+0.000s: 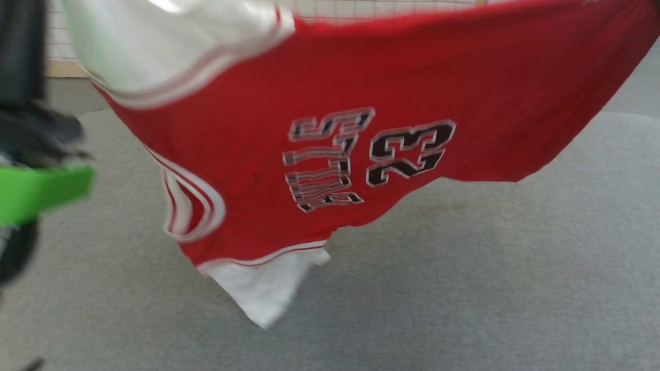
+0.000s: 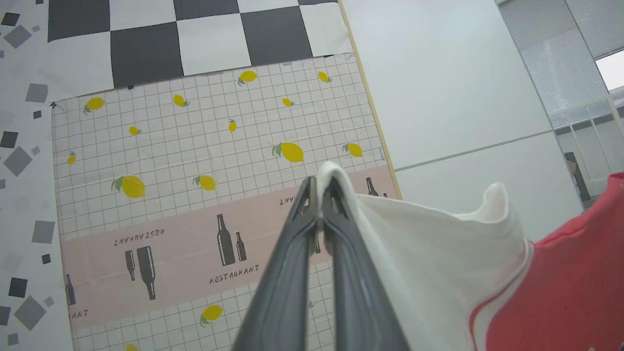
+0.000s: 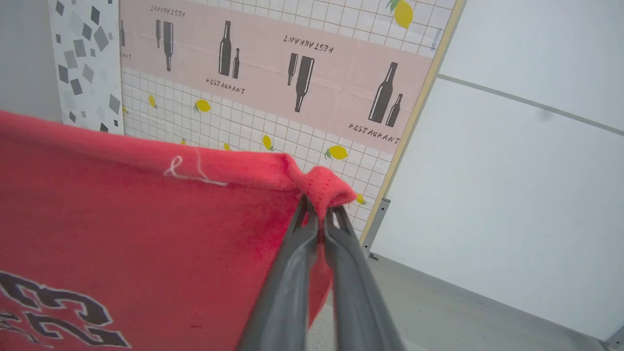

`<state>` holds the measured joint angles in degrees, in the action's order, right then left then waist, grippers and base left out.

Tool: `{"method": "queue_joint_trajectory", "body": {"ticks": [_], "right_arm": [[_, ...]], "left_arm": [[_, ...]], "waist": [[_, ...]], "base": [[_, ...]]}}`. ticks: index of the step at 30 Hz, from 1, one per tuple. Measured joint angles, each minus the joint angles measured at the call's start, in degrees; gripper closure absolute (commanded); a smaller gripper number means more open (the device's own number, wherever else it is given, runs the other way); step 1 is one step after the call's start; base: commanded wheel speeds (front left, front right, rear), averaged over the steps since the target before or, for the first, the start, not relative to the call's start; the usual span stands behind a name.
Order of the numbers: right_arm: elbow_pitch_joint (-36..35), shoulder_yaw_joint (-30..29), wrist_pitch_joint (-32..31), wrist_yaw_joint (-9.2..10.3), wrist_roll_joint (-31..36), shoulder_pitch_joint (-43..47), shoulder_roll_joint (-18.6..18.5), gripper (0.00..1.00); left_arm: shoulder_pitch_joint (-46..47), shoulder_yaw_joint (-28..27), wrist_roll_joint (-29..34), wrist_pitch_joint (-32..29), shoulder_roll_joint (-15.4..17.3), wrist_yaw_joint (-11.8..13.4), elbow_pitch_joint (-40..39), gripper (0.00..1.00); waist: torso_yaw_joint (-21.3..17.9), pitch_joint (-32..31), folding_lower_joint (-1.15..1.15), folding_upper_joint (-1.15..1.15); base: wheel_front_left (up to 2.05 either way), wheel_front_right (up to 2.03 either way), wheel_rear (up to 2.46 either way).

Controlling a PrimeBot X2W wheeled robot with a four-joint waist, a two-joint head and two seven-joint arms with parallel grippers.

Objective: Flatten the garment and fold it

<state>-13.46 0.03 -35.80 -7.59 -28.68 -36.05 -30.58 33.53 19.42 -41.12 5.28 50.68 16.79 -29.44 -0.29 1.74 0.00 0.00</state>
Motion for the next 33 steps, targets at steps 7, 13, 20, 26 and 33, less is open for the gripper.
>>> {"method": "queue_joint_trajectory", "body": {"ticks": [7, 13, 20, 26, 33], "right_arm": [[0.6, -1.4, 0.3, 0.0, 1.4, -7.6, 1.0, 1.0], [7.6, 1.4, 3.9, 0.0, 4.2, -17.2, 1.4, 1.0], [23.5, 5.5, 12.2, -0.02, 9.3, -31.0, 3.0, 1.0], [37.1, 6.6, 19.6, -0.03, 13.6, -43.0, 5.7, 1.0], [47.2, 7.3, 29.2, -0.02, 18.3, -49.9, 7.7, 1.0]], "left_arm": [[13.5, -1.7, 0.2, -3.4, 1.1, -2.7, 4.9, 1.0], [26.7, 1.5, 0.6, -7.7, 0.4, -8.7, 16.6, 1.0], [43.3, 6.0, 3.4, -10.4, -6.4, -14.3, 36.5, 1.0], [57.5, 6.9, 6.5, -5.5, -12.1, -16.3, 50.9, 1.0], [63.7, 8.7, 8.5, 0.9, -16.5, -18.5, 61.2, 1.0]], "waist": [[-1.9, 4.1, 0.0, 0.0], [-2.7, 10.2, 0.0, 0.0], [-3.4, 18.6, 0.01, 0.0], [-3.7, 24.7, 0.01, 0.0], [-2.8, 29.9, 0.01, 0.0]], "base": [[0.0, 0.0, 0.0], [0.0, 0.0, 0.0], [0.0, 0.0, 0.0], [0.0, 0.0, 0.0], [0.0, 0.0, 0.0]]}}
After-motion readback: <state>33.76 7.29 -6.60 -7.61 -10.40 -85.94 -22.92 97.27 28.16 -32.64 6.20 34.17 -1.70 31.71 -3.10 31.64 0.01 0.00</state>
